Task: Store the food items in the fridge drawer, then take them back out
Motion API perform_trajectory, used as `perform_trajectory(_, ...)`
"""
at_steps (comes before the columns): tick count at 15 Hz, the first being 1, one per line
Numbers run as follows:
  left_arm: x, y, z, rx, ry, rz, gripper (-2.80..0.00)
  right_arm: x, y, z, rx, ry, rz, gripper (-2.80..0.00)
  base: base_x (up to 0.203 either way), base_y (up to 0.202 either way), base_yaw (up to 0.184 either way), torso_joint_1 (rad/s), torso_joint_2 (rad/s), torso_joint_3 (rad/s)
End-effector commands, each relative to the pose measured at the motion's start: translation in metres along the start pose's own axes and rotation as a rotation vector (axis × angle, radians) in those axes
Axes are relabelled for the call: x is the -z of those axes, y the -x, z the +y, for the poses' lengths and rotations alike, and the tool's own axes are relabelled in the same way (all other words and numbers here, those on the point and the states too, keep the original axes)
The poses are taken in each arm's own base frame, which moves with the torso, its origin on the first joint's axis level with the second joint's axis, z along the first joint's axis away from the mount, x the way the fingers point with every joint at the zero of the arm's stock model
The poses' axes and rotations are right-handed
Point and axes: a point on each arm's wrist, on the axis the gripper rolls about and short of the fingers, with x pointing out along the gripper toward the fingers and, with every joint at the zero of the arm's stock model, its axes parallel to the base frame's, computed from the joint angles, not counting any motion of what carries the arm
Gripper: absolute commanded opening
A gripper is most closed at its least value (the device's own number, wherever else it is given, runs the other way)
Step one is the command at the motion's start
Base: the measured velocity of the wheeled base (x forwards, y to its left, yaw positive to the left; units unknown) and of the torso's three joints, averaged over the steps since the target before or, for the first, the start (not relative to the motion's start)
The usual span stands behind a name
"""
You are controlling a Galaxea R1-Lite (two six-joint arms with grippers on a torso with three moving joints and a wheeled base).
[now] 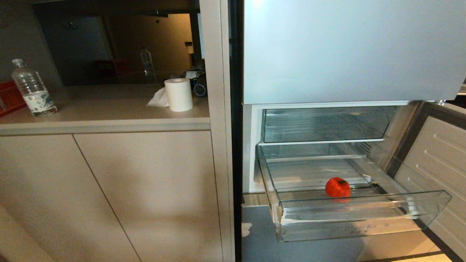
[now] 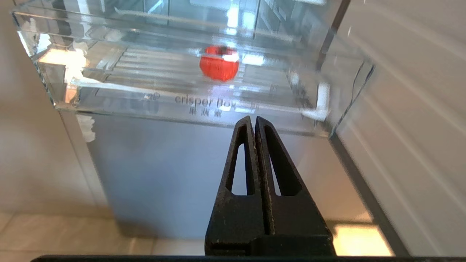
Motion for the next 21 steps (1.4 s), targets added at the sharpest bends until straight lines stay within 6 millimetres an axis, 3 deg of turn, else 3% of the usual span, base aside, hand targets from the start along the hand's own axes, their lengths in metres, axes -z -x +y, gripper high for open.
perform_trajectory(1, 0.0004, 0.0, 0.0, 0.0, 0.0, -0.001, -2.8, 0.0023, 0.0019, 0.0005, 0.0, 0.01, -0.02, -2.8, 0.0, 0.0, 0.0, 0.0, 0.0, 0.0)
perform_trajectory(16, 0.0004, -0.0001, 0.0, 0.0, 0.0, 0.001, -2.8, 0.0029, 0.002, 0.0004, 0.01, -0.049, -0.014, -2.8, 0.0, 0.0, 0.0, 0.0, 0.0, 0.0)
perform_trajectory(21, 0.0004, -0.0001, 0.0, -0.001, 0.0, 0.001, -2.8, 0.0029, 0.002, 0.0004, 0.009, -0.048, -0.014, -2.8, -0.003, 0.005, -0.147, 0.002, 0.0, 0.001)
